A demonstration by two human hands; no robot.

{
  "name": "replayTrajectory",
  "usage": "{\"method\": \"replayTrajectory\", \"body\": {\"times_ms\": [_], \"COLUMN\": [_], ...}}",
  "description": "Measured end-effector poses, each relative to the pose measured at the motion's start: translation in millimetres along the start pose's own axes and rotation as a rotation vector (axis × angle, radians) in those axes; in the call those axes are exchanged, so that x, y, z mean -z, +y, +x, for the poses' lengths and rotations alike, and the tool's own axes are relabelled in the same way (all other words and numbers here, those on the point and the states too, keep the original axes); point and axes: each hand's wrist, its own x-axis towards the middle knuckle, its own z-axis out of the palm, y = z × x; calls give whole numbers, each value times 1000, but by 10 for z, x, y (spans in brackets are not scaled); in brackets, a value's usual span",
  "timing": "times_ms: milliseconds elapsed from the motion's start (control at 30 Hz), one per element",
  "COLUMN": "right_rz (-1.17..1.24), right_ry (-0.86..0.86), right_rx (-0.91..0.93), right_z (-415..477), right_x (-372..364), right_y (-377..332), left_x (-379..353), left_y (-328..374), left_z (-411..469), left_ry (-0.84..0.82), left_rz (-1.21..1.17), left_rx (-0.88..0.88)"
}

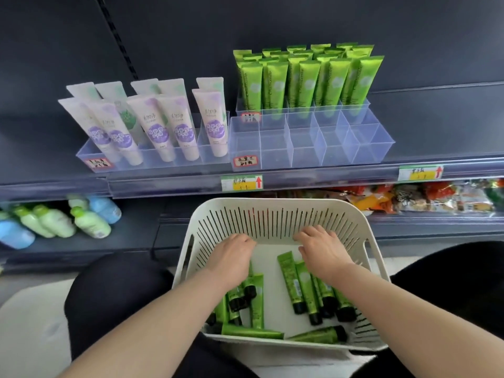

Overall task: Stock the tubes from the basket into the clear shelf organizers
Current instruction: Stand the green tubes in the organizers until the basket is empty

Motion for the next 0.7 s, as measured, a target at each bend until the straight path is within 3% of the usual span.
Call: {"method": "replayTrajectory", "body": {"times_ms": [167, 267, 467, 700], "right_rz": [-101, -31, 46, -35], "right_ry": [-333, -458, -495, -490], "right_rx": [-105, -158, -174, -163], "right_z": [28, 61, 121, 259], "right_x": [-285, -455, -692, -819], "right_y": [-61, -119, -274, -526], "left_x": [-244, -322, -407, -402], "left_y": [-179, -210, -176, -212], "left_z": [-84, -69, -14, 48], "left_ry": [-42, -104, -91, 13], "left_rz": [-66, -108, -163, -256], "left_rx": [156, 234, 237, 302]}}
